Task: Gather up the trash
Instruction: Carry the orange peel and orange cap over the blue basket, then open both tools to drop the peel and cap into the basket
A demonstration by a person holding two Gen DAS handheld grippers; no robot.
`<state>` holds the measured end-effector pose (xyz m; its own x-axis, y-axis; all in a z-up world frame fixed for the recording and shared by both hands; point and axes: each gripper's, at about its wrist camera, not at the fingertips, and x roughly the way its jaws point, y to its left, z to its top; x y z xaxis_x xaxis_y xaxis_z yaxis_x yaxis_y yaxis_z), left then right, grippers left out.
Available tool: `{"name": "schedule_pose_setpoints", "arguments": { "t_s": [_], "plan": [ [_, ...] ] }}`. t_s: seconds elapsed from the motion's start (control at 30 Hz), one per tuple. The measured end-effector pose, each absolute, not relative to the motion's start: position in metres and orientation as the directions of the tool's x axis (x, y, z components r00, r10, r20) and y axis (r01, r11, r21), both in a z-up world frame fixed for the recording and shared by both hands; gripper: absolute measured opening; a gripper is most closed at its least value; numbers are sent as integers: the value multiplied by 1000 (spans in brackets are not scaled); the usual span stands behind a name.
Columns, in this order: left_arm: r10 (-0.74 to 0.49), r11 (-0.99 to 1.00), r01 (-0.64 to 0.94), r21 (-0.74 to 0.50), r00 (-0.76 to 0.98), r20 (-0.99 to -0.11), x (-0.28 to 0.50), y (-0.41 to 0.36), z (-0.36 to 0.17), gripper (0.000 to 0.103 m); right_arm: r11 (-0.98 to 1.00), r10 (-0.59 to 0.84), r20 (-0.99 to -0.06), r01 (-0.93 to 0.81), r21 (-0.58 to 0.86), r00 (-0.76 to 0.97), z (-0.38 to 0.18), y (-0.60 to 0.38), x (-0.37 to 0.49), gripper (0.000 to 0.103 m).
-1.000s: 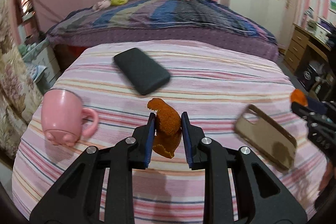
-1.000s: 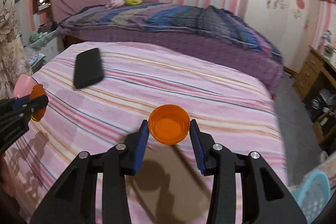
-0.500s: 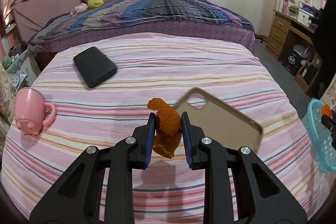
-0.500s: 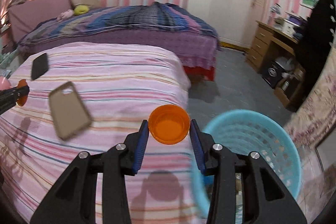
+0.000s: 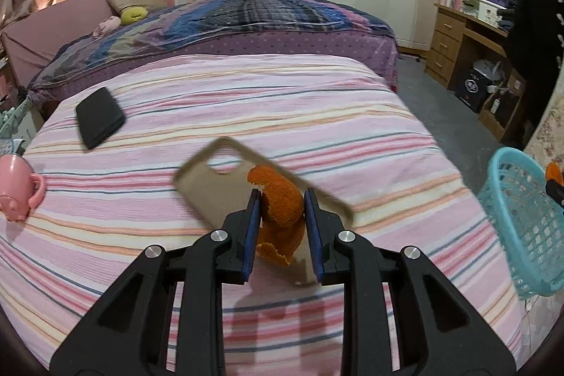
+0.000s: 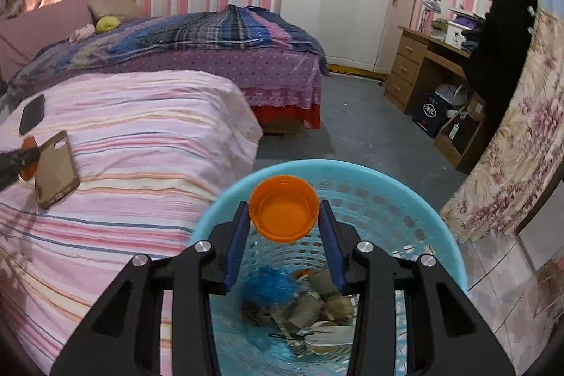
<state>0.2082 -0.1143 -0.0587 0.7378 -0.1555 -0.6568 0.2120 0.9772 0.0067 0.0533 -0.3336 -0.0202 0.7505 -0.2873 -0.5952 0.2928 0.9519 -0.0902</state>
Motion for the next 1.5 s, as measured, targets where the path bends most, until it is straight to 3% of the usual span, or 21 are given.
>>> {"name": "schedule_pose_setpoints", "arguments": {
  "t_s": [0.9,0.93,1.0,1.07,1.2,1.5],
  "plan": [
    [-471,821,571,4,682,-560,121,-347,-37,27,868,-401,-568,496,16,719,-20,-468,6,40],
    [-469,821,571,9,683,-560,121,-349,-38,32,868,-400,-568,497,18,719,-21,-471,3,40],
    [-451,833,553,17,698,-556,121,-351,-39,65,867,-399,-567,497,22,721,-22,-473,-1,40],
    [-438,847,531,15,714,-547,124,-343,-36,77,870,-392,-567,492,28,725,-24,-478,-3,40],
    [-397,878,478,17,748,-532,130,-317,-29,89,878,-380,-566,479,29,732,-26,-479,-4,40],
    [-292,932,358,48,824,-486,117,-235,-12,97,908,-335,-564,418,20,755,-23,-453,11,41]
  ]
}}
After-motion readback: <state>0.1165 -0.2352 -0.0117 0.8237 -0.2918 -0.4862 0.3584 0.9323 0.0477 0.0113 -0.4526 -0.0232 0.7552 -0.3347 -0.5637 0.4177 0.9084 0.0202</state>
